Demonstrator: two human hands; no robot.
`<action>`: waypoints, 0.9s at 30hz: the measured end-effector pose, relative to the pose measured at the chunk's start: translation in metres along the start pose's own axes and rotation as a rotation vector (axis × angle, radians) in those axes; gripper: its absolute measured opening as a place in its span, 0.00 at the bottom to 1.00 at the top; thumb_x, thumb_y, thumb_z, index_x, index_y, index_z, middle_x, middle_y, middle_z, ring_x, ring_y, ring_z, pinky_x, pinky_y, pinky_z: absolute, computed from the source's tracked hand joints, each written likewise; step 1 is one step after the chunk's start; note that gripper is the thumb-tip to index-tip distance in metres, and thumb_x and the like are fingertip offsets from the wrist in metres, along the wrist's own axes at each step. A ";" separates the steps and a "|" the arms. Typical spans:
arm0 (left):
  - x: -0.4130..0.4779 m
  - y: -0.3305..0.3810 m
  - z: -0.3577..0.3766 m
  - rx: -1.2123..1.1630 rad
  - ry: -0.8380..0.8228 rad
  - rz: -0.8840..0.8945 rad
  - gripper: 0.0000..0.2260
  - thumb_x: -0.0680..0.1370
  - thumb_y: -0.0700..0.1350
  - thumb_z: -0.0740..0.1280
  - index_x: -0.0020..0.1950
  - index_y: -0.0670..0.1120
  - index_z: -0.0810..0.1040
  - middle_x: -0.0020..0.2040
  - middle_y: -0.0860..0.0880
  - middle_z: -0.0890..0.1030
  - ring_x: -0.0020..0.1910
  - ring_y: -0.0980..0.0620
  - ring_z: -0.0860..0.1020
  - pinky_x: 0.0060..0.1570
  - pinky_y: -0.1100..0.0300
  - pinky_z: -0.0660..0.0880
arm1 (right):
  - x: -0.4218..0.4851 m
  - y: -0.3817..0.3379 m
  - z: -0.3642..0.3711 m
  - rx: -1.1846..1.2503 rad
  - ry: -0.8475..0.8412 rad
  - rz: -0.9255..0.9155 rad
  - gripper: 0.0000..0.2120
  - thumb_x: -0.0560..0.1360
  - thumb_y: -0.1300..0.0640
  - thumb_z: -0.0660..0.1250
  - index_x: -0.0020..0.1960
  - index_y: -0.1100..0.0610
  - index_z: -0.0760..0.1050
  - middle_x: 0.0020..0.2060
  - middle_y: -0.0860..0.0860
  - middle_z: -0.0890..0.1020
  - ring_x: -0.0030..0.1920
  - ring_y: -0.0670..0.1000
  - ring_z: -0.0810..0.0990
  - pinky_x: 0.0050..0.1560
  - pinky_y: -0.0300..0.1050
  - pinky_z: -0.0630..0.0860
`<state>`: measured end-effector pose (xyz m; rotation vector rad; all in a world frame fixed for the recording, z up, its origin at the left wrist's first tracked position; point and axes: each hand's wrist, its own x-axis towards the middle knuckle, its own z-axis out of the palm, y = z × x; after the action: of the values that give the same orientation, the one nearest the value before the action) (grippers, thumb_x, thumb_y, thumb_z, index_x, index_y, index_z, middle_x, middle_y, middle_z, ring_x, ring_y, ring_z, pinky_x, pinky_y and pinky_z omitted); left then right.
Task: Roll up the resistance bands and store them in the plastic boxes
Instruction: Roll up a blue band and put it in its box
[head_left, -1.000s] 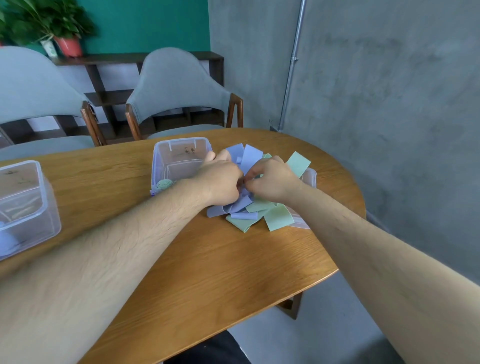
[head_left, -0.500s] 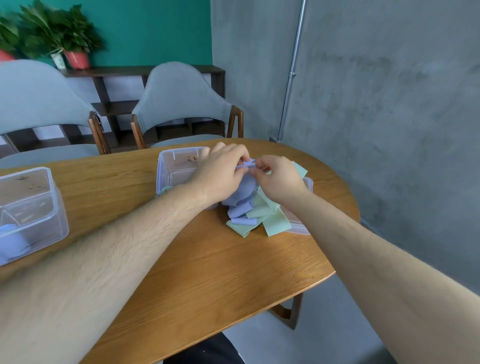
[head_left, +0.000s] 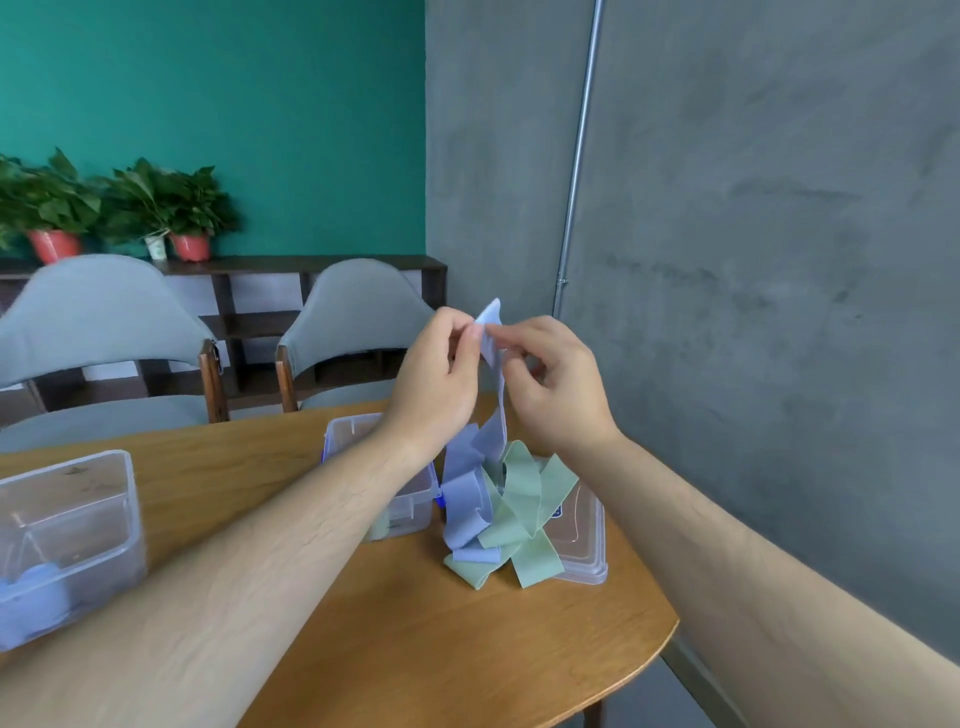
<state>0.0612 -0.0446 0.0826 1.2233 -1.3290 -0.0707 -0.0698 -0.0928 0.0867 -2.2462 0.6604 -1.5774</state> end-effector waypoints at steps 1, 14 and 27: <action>0.002 0.005 -0.006 0.006 0.022 0.012 0.09 0.84 0.48 0.59 0.47 0.46 0.73 0.39 0.50 0.77 0.38 0.53 0.75 0.41 0.56 0.73 | 0.004 -0.007 -0.002 0.017 0.012 0.011 0.14 0.76 0.63 0.64 0.59 0.56 0.82 0.48 0.48 0.78 0.44 0.45 0.78 0.45 0.31 0.72; -0.036 0.036 -0.135 -0.015 0.205 -0.089 0.07 0.83 0.50 0.63 0.48 0.49 0.76 0.39 0.47 0.79 0.38 0.47 0.77 0.41 0.45 0.77 | 0.017 -0.105 0.058 0.427 -0.206 0.293 0.04 0.79 0.56 0.67 0.47 0.55 0.78 0.36 0.45 0.79 0.34 0.42 0.75 0.39 0.38 0.73; -0.116 0.067 -0.233 0.088 0.300 -0.119 0.08 0.83 0.46 0.64 0.50 0.44 0.79 0.36 0.55 0.79 0.35 0.63 0.74 0.36 0.71 0.69 | -0.039 -0.194 0.102 0.556 -0.421 0.196 0.06 0.80 0.55 0.66 0.48 0.57 0.77 0.36 0.48 0.79 0.36 0.45 0.76 0.42 0.45 0.76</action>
<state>0.1579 0.2053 0.1044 1.3296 -1.0075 0.0849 0.0517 0.0905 0.1188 -1.9250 0.2669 -0.9873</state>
